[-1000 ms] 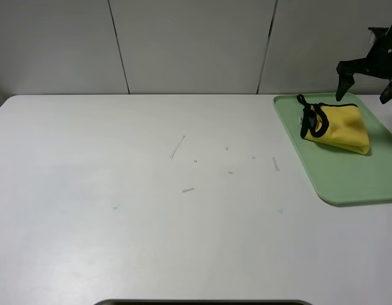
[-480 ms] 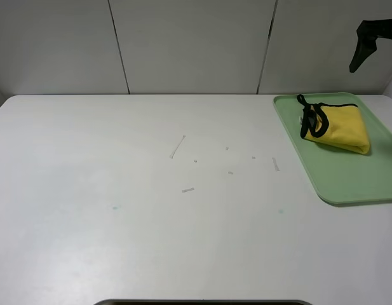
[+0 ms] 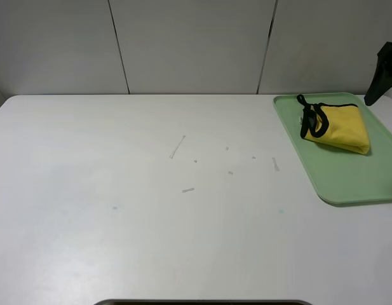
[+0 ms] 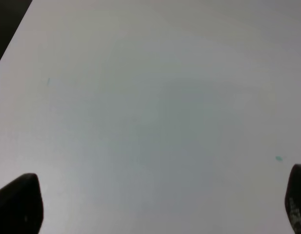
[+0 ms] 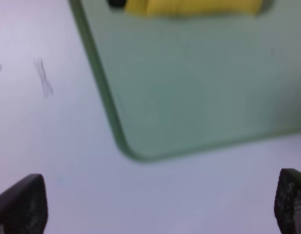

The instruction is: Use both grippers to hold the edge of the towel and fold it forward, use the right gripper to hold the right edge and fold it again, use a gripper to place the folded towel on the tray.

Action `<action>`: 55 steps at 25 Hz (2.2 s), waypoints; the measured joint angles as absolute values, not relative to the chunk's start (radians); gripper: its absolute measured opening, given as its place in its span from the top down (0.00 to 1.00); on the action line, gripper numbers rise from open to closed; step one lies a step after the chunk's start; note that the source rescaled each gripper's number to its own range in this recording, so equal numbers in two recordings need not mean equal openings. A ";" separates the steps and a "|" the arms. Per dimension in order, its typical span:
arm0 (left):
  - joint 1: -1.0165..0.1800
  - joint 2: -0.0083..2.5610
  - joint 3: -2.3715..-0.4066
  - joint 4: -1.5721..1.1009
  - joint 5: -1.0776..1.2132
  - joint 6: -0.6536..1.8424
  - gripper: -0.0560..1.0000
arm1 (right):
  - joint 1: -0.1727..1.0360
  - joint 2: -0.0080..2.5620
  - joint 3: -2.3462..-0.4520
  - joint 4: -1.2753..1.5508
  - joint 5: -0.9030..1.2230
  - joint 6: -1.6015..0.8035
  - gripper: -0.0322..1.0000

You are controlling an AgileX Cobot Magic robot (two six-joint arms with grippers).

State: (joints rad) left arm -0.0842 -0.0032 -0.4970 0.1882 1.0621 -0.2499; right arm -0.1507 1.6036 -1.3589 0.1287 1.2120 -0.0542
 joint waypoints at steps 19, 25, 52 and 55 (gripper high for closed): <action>-0.084 -0.003 -0.497 0.188 1.062 -0.250 0.00 | -0.151 0.754 -0.778 0.137 1.217 -0.043 0.00; -0.084 -0.003 -0.497 0.188 1.062 -0.250 0.00 | -0.151 0.452 -0.681 0.131 1.136 -0.039 0.00; -0.084 -0.003 -0.497 0.188 1.062 -0.250 0.00 | -0.046 -0.006 -0.491 0.074 1.019 -0.032 0.00; -0.084 -0.003 -0.497 0.188 1.062 -0.250 0.00 | -0.046 -0.006 -0.491 0.074 1.019 -0.032 0.00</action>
